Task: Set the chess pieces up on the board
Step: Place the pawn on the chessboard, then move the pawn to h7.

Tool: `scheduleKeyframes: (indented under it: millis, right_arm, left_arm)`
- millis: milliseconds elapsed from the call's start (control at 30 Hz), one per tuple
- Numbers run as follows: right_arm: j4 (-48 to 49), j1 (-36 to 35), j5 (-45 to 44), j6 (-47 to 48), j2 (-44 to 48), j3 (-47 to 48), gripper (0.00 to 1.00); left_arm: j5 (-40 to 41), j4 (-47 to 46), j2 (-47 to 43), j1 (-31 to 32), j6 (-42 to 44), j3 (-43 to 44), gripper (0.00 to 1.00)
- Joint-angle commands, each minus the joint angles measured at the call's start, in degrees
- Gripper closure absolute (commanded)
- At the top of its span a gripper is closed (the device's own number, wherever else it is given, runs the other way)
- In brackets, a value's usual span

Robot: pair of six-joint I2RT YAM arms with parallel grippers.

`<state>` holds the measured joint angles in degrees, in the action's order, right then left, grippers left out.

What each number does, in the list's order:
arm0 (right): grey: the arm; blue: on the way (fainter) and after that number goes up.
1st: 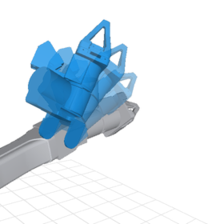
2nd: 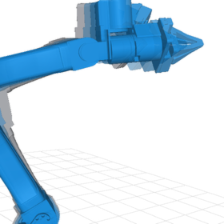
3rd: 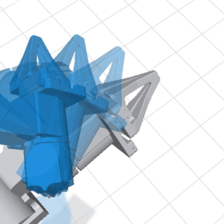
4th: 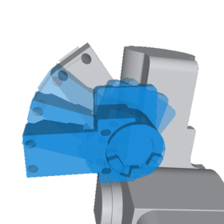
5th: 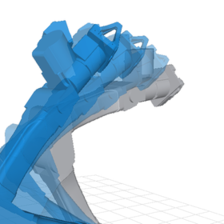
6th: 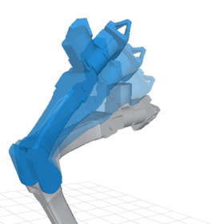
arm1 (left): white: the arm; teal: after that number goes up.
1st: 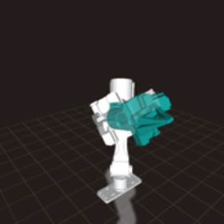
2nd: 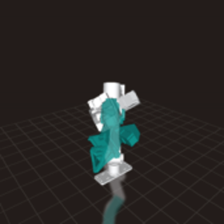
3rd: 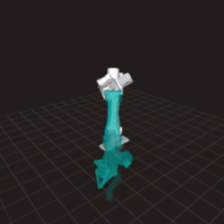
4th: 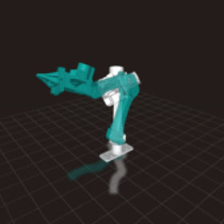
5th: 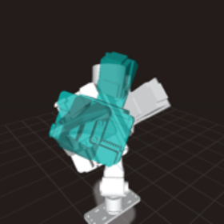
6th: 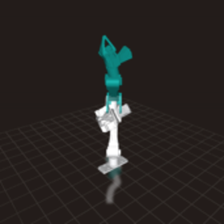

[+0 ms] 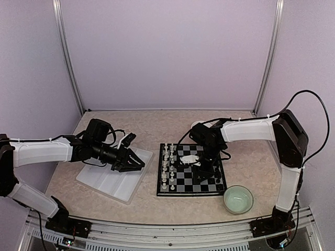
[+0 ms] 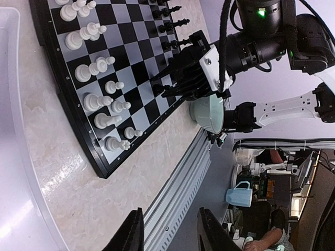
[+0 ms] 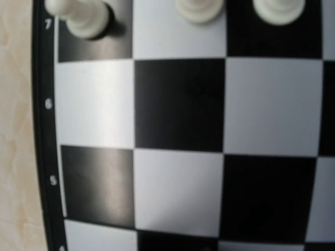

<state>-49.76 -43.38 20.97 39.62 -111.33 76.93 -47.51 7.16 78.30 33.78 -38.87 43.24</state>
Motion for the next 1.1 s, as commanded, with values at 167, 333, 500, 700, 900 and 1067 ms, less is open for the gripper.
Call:
scheduleKeyframes:
  millis: [167, 333, 500, 700, 900, 1067]
  right_arm:
    - [-0.71, 0.23, -1.53, -0.93, 1.18, -1.25, 0.68]
    - [-1.11, 0.22, -2.02, -1.04, 1.9, -1.03, 0.75]
    - [-1.43, 0.25, -1.74, -1.18, 2.04, -1.03, 0.86]
    - [-1.36, 0.26, -2.84, -1.22, 5.9, -2.55, 0.92]
    - [-0.46, 0.26, -4.54, -0.08, 11.97, -8.22, 0.93]
    - [0.19, 0.28, -5.05, -0.08, 14.68, -12.38, 0.93]
  left_arm:
    - [-0.38, 0.6, -0.15, -0.29, 1.58, 1.49, 0.64]
    - [-0.2, 0.44, 0.17, -0.29, 1.59, 1.39, 0.64]
    - [-0.38, 0.41, 0.36, -0.29, 1.48, 1.34, 0.64]
    - [-0.24, 0.92, -0.02, -0.29, 1.52, 1.63, 0.64]
    - [-0.08, 1.02, 0.07, -0.24, 1.69, 1.76, 0.64]
    - [0.05, 0.93, 0.35, -0.21, 1.7, 1.76, 0.64]
